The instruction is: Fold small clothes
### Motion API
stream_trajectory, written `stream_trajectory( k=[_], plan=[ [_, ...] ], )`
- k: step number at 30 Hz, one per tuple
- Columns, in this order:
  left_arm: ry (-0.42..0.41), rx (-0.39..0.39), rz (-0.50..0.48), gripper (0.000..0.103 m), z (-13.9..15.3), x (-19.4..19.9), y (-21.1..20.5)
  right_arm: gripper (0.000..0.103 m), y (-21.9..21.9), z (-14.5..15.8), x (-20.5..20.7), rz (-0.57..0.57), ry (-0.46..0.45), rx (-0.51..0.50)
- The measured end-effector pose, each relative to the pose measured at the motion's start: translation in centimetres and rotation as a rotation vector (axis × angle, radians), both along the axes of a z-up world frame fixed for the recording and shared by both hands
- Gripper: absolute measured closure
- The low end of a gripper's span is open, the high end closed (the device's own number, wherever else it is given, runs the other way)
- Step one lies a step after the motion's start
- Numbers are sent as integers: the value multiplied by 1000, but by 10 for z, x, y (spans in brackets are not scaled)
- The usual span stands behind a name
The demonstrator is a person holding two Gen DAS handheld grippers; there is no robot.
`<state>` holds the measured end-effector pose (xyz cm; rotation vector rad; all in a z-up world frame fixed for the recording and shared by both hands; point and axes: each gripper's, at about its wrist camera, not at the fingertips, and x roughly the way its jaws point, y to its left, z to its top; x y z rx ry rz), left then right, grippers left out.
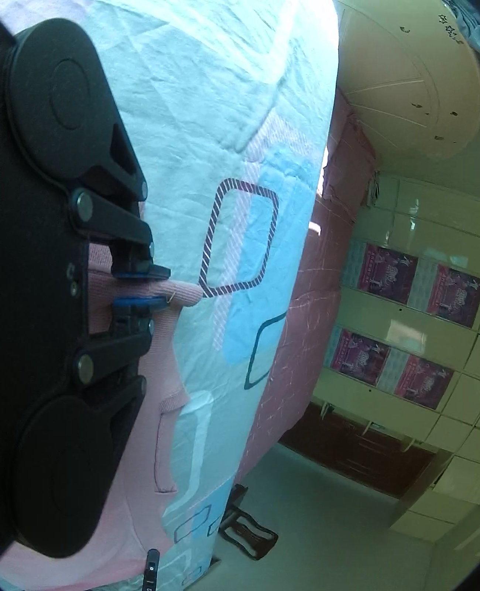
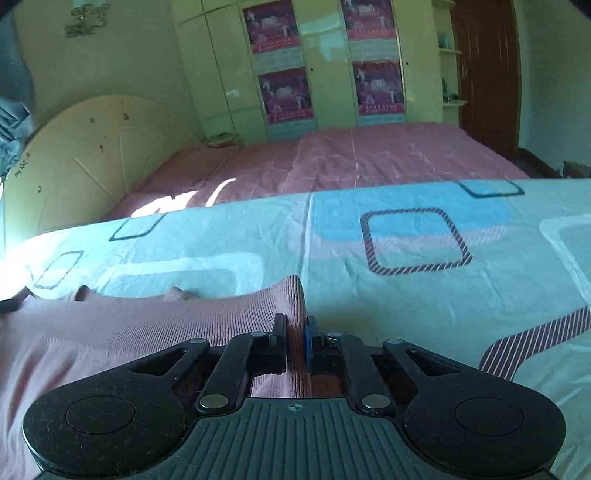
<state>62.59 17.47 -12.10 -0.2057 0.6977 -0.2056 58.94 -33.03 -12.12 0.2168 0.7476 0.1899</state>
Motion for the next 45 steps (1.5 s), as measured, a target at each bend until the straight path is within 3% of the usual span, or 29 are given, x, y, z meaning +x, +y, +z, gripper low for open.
stream_trajectory(
  k=[4, 8, 11, 13, 14, 16, 17, 19, 21, 23, 26, 28, 29, 31, 34, 36, 37, 40, 45],
  plan=[
    [-21, 28, 9, 96, 3, 5, -10, 95, 7, 2, 5, -24, -10, -19],
    [38, 98, -3, 95, -16, 10, -13, 95, 8, -17, 12, -14, 64, -78],
    [36, 124, -5, 88, -16, 10, -16, 94, 6, -17, 11, -41, 75, -58],
    [3, 149, 37, 65, -6, 1, -16, 69, 10, -5, 5, -82, 59, -108],
    [-36, 167, 49, 59, 3, -9, -19, 45, 14, 5, -6, -96, -2, -132],
    [-126, 145, 40, 34, 18, -31, -32, 42, 27, 19, -24, -17, -61, -60],
    [-139, 116, 22, 27, 21, -39, -44, 43, 42, 22, -28, 42, -57, -42],
    [-145, 108, -93, 30, 20, -49, -82, 43, 79, 21, -35, 158, -65, -35],
    [-126, 117, -206, 36, 15, -52, -116, 59, 113, 17, -38, 257, -44, -6],
    [-94, 136, -271, 38, 5, -50, -140, 59, 140, 12, -38, 313, -41, -23],
    [-48, 218, -236, 36, -11, -42, -136, 59, 147, 0, -32, 323, -9, -43],
    [-57, 254, -155, 17, -16, -43, -111, 59, 125, -4, -29, 256, -5, -69],
    [-49, 236, -105, 13, -18, -44, -91, 59, 107, -5, -28, 205, 3, -79],
    [-15, 225, -26, 20, -21, -44, -59, 59, 73, -9, -28, 119, 21, -112],
    [-20, 135, -4, 23, -18, -46, -35, 59, 46, -11, -31, 107, 32, -94],
    [-24, 177, 3, 24, -14, -49, -44, 59, 48, -3, -36, 99, 21, -120],
    [-40, 197, 1, 27, -8, -54, -52, 59, 54, 5, -43, 97, -4, -132],
    [-108, 150, -90, 21, 7, -80, -85, 59, 80, 22, -69, 177, -67, -90],
    [-100, 158, -263, 24, -2, -106, -152, 59, 139, 12, -94, 355, -56, -77]
  ],
)
